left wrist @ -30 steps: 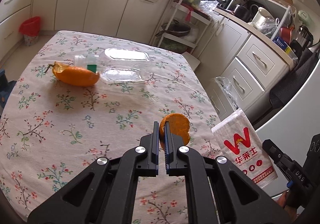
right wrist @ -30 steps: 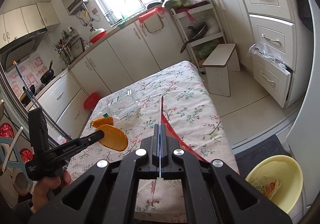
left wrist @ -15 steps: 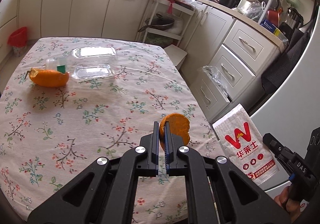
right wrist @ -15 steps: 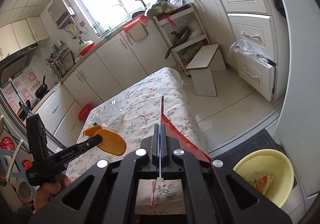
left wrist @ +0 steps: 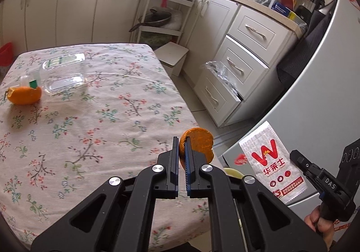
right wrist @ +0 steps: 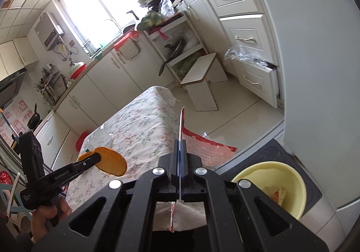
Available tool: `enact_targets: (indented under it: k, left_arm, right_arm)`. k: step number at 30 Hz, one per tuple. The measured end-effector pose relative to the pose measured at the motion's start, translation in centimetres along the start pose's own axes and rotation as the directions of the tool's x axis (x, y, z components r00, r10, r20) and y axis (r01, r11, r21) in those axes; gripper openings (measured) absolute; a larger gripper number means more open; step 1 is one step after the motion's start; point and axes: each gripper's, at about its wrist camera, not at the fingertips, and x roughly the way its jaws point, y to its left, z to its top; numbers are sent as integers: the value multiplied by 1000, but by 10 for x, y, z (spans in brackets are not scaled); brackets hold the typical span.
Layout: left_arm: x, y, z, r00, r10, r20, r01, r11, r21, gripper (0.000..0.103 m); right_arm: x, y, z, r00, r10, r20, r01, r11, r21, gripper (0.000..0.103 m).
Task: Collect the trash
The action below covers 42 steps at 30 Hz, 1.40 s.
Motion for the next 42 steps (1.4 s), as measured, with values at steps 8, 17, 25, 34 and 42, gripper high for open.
enact_targets:
  k: [8, 17, 25, 34, 42]
  left_arm:
    - [21, -48, -10, 997, -49, -54, 53, 996, 74, 4]
    - [62, -116, -42, 983, -92, -161, 122, 974, 190, 4]
    - [100, -149, -69, 951, -84, -298, 163, 954, 251, 18]
    - [84, -137, -60, 963, -81, -257, 146, 959, 243, 53]
    - [43, -66, -28, 991, 15, -134, 10, 983, 182, 73]
  right_arm:
    - [-11, -36, -10, 998, -67, -3, 67, 997, 49, 1]
    - [-11, -75, -35, 989, -138, -54, 142, 986, 89, 1]
    - [8, -114, -59, 967, -172, -188, 205, 964, 169, 1]
    - [3, -123, -58, 959, -211, -189, 248, 948, 198, 14]
    - [4, -107, -52, 966, -209, -151, 233, 959, 163, 52]
